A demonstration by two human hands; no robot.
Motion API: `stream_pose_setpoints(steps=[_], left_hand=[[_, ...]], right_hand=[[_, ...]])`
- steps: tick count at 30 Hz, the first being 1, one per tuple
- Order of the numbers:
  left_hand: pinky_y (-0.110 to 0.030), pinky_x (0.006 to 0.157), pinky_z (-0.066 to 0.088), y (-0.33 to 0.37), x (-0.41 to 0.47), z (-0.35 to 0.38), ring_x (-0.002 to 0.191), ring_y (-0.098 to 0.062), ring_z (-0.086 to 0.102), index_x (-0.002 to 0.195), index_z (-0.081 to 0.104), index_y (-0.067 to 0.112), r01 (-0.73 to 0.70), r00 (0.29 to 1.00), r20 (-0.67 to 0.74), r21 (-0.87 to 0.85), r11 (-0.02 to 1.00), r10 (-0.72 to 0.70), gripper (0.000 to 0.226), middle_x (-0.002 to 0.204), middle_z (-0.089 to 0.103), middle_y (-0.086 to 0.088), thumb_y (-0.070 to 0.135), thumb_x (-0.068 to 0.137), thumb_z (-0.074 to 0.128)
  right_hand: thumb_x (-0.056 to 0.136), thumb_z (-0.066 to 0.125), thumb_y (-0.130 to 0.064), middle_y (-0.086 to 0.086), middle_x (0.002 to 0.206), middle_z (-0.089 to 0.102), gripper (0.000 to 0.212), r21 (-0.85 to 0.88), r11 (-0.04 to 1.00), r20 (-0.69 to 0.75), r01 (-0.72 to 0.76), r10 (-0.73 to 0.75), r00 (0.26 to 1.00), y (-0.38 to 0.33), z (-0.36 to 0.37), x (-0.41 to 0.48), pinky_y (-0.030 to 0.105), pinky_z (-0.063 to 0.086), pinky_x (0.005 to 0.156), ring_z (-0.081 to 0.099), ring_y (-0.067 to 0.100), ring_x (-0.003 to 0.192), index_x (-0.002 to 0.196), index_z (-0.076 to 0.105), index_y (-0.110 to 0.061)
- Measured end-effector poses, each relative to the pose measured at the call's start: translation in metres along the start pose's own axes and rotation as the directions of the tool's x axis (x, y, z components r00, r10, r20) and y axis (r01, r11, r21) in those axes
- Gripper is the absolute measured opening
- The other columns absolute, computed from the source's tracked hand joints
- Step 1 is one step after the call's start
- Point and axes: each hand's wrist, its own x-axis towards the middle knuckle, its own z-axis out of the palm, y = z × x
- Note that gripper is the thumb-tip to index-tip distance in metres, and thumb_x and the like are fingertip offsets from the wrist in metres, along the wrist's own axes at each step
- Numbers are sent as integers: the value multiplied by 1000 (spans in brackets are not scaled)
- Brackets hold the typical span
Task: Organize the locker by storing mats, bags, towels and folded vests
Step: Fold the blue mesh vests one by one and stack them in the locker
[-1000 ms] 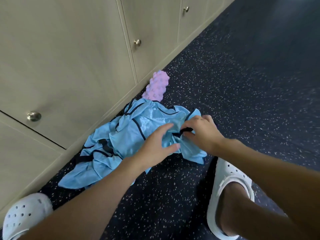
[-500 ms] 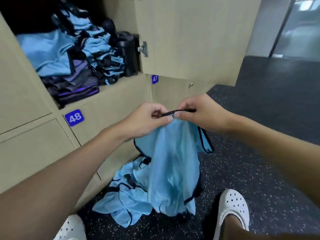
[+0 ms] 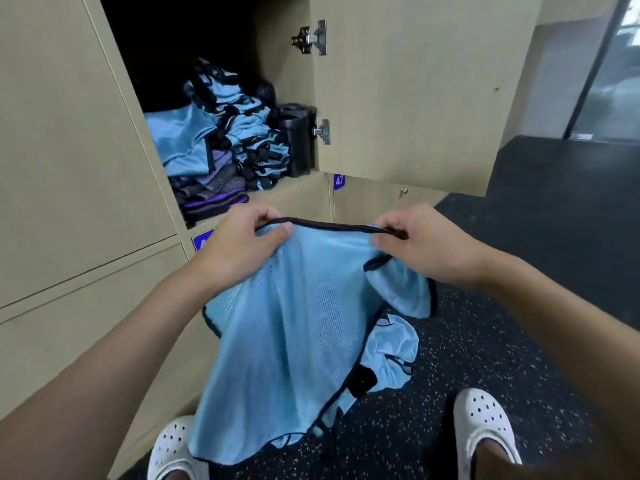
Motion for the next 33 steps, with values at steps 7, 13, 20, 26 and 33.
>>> stream_pose_setpoints(steps=[7, 13, 20, 26, 33], left_hand=[[-22, 65, 47, 14, -19, 10, 67, -12, 56, 120, 63, 18, 70, 971, 238, -129, 989, -38, 31, 76, 66, 2, 16, 90, 71], [-2, 46, 35, 33, -28, 24, 41, 8, 50, 94, 67, -5, 23, 975, 223, -212, 977, 25, 9, 77, 67, -6, 0, 95, 60], [-9, 32, 21, 35, -28, 29, 30, -3, 28, 93, 62, -6, 32, 999, 38, -276, 961, -23, 22, 62, 48, -13, 13, 99, 57], [-24, 53, 31, 35, -26, 27, 58, -17, 39, 82, 66, 12, 2, 1000, -15, -361, 932, -8, 19, 65, 57, -23, 20, 98, 61], [-25, 49, 30, 33, -23, 21, 55, -16, 37, 76, 66, 13, 11, 997, -62, -375, 927, -37, 23, 60, 55, -8, 22, 97, 63]], right_hand=[[91, 53, 0, 14, 75, 70, 22, 310, 947, 18, -88, 87, 996, -28, 17, 6, 31, 46, 67, 58, 15, 67, 79, 71, -6], [89, 57, -1, 8, 78, 70, 20, 458, 880, 25, -124, 127, 992, -35, 24, 6, 32, 52, 75, 62, 14, 70, 83, 73, -12], [79, 71, -47, 2, 111, 68, 48, 470, 877, 46, -96, 84, 995, -25, 14, 1, 34, 46, 101, 64, 13, 104, 122, 56, -30], [62, 88, -41, -11, 126, 56, 97, 335, 942, 109, -17, -21, 994, -21, 28, -2, 15, 39, 87, 50, 1, 123, 143, 35, -36], [91, 60, -5, -8, 64, 51, 5, 222, 972, -94, 82, -62, 994, -22, 33, 2, 14, 36, 52, 44, 0, 52, 91, 63, -8]])
